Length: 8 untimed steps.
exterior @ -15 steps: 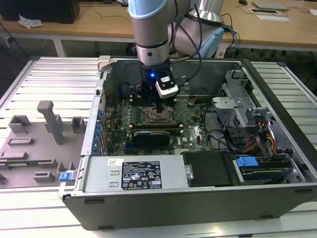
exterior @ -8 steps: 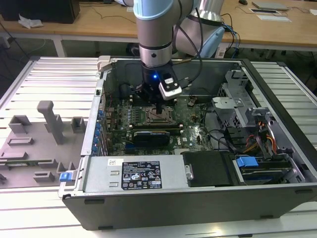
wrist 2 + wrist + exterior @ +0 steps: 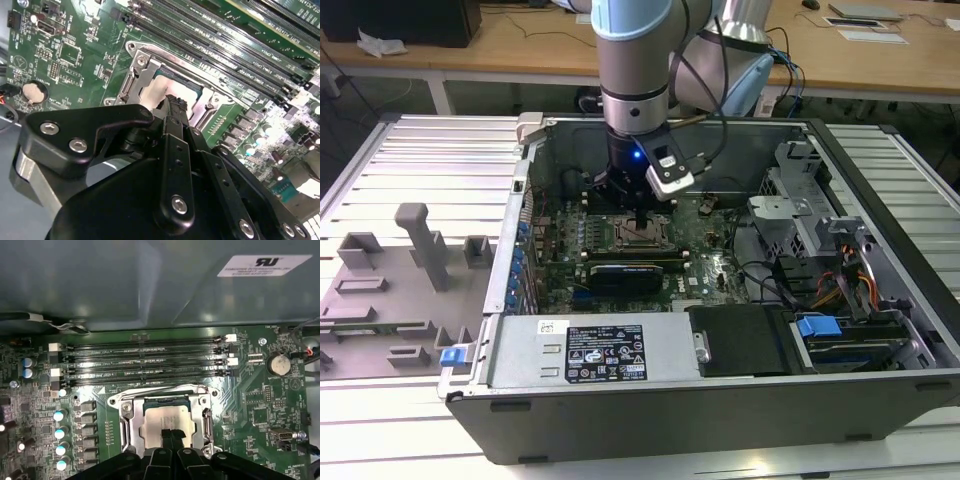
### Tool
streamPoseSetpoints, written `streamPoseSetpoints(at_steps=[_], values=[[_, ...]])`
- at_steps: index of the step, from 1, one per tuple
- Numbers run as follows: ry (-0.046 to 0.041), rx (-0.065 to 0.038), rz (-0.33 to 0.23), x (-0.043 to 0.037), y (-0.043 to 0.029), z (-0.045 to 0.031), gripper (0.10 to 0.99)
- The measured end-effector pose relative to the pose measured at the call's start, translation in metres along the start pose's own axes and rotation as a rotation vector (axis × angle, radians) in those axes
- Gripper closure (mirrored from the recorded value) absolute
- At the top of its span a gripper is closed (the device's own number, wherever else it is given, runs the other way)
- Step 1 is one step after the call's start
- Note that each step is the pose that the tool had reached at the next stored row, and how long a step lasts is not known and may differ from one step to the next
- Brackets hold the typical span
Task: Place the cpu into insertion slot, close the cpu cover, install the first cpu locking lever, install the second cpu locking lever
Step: 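Install the first cpu locking lever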
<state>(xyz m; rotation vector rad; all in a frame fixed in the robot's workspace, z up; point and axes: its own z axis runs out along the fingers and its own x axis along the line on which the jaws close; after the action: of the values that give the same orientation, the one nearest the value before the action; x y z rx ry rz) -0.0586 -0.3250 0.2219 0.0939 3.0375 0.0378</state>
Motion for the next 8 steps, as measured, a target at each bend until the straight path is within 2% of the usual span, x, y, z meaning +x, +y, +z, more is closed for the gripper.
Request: streamPoseSetpoints(at_steps=[6, 8], values=[[0.0002, 0.000, 0.000, -0.0018, 0.0005, -0.0178, 0.980], [0.0001, 0.000, 0.000, -0.0020, 0.0006, -0.0193, 0.980]])
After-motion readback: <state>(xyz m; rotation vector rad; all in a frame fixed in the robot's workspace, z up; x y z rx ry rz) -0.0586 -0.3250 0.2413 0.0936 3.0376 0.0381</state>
